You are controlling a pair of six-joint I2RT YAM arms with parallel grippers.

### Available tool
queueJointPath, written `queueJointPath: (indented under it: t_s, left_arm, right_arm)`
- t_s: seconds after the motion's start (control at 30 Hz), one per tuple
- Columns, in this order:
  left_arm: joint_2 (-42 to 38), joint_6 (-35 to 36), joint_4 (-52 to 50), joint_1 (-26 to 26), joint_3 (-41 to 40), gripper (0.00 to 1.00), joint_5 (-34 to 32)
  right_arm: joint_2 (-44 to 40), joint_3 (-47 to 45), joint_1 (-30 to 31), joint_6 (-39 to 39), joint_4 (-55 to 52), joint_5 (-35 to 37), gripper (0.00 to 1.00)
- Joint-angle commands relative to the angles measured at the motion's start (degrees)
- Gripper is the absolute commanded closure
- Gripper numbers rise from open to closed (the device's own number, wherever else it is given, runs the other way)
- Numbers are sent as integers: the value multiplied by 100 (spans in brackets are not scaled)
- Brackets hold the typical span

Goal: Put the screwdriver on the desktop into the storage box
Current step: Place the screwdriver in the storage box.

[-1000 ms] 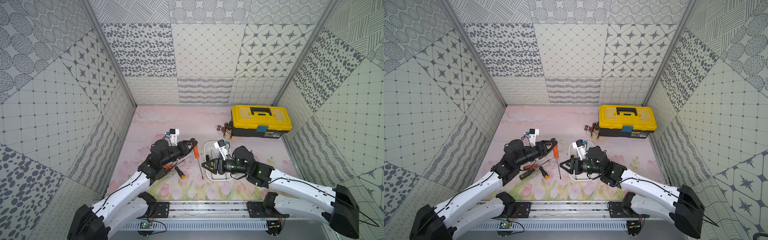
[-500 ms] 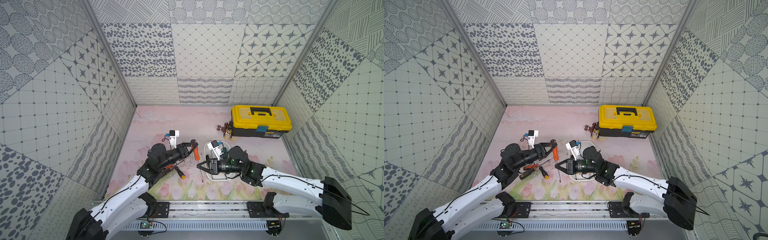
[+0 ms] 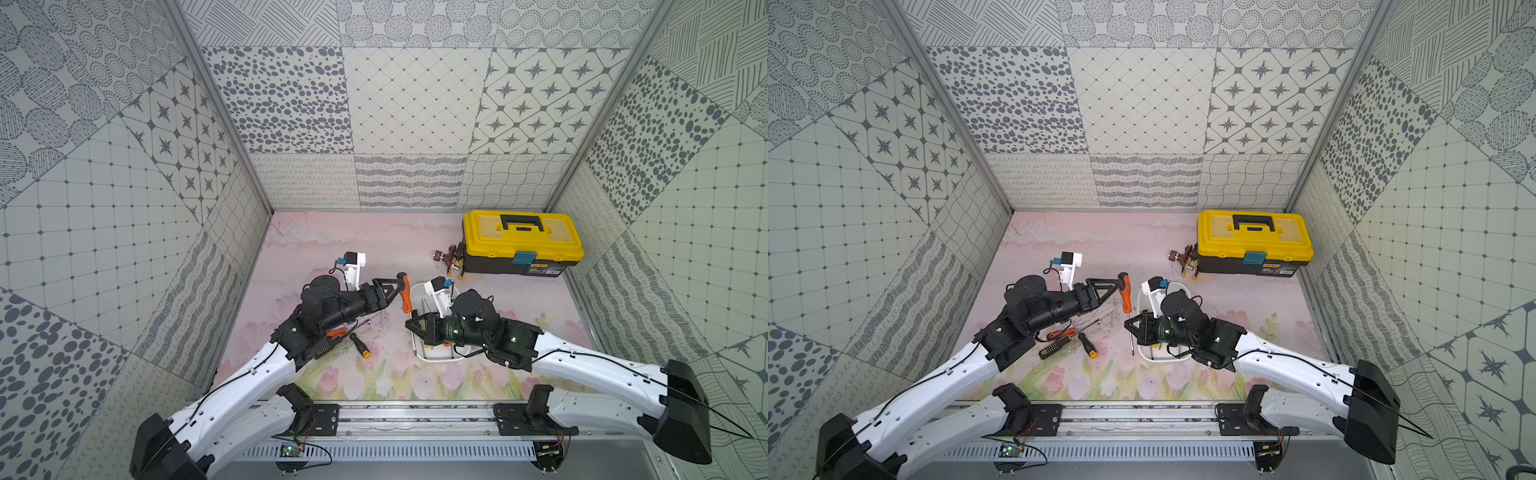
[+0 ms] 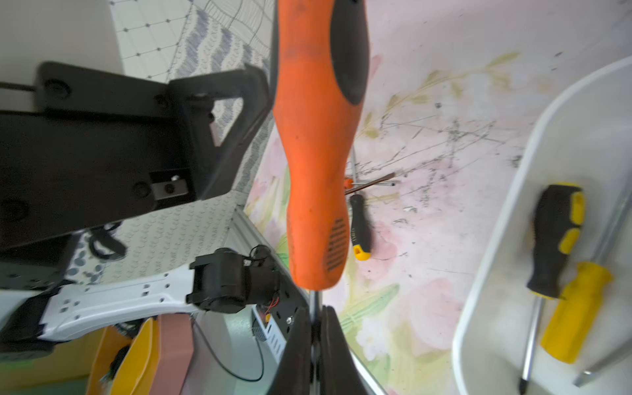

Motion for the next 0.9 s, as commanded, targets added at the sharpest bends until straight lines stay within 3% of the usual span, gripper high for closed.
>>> queueJointPath:
  t_s: [0.0, 0.2, 0.43, 0.77, 0.87]
  left_arm:
    - [461, 474, -619, -313, 200, 27, 66]
    - [941, 167, -297, -599, 139, 43, 178]
    - [1431, 179, -292, -869, 383, 52, 319]
    - [1549, 114, -444, -927, 401, 94, 57]
    - [1463, 95, -496, -922, 368, 100, -160]
  right_arm:
    - [-150, 155, 64, -275, -639, 693, 100]
    - [-242, 163, 103, -335, -636, 737, 100]
    - [-188, 184, 204, -408, -628, 783, 100]
    - [-252, 173, 270, -437, -630, 824, 100]
    - [-320, 146, 272, -427, -605, 794, 100]
